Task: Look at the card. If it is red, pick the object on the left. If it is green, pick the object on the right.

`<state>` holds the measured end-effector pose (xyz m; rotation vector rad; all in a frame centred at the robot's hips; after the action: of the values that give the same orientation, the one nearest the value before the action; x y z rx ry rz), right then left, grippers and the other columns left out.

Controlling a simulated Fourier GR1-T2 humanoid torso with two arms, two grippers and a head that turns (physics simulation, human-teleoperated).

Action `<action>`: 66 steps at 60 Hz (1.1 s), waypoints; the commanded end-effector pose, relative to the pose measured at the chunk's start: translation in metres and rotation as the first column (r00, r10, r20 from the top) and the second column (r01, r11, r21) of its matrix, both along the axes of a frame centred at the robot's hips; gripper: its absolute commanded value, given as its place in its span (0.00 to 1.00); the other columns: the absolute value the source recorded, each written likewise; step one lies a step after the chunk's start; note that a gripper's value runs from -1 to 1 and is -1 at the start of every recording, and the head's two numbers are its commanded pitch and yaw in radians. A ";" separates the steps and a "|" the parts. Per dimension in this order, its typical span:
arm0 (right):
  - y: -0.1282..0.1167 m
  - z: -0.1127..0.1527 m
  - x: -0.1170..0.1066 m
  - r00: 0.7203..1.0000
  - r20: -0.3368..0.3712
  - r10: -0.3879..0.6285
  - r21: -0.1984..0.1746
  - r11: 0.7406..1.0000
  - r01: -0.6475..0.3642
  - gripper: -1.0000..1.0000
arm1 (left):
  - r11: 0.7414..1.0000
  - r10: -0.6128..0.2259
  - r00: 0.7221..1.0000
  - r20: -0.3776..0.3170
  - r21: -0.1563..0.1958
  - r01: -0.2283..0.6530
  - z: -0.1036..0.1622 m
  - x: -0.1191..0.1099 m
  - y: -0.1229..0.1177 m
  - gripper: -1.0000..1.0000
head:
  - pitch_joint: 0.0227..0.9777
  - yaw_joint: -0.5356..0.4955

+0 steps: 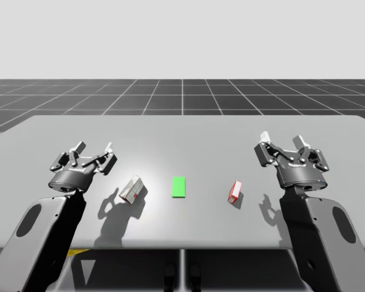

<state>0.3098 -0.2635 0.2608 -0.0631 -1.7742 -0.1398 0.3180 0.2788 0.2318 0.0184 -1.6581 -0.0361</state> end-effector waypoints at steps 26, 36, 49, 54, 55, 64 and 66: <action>0.001 -0.001 0.001 0.999 -0.011 0.043 -0.017 0.999 -0.043 0.00 | 1.000 -0.006 1.000 0.004 0.002 0.006 0.000 0.000 0.001 0.00 | 0.32 0.55; 0.002 -0.002 0.002 0.998 -0.022 0.064 0.018 0.998 -0.064 0.00 | 1.000 -0.009 1.000 0.007 0.008 0.009 0.000 0.001 0.001 0.00 | 0.50 0.56; 0.002 -0.003 0.003 0.999 0.002 0.049 -0.015 0.999 -0.049 0.00 | 1.000 -0.012 1.000 0.009 0.014 0.012 0.000 0.001 0.001 0.00 | 0.68 0.56; 0.002 -0.004 0.003 0.999 0.008 0.051 -0.025 0.998 -0.050 0.00 | 1.000 -0.012 1.000 0.009 0.016 0.012 0.000 0.001 0.001 0.00 | 0.75 0.54; 0.002 -0.004 0.003 0.999 0.008 0.051 -0.025 0.998 -0.051 0.00 | 1.000 -0.012 1.000 0.009 0.016 0.012 0.000 0.001 0.001 0.00 | 0.77 0.54; 0.003 -0.004 0.004 0.999 0.008 0.053 -0.028 0.998 -0.053 0.00 | 1.000 -0.013 1.000 0.008 0.015 0.013 0.000 0.002 0.002 0.00 | 0.85 0.53; 0.003 -0.004 0.004 0.999 0.009 0.052 -0.029 0.998 -0.052 0.00 | 1.000 -0.014 1.000 0.009 0.014 0.014 0.001 0.002 0.002 0.00 | 0.86 0.53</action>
<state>0.3132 -0.2612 0.2567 -0.0329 -1.7813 -0.0824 0.3193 0.2805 0.2320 0.0190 -1.6664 -0.0573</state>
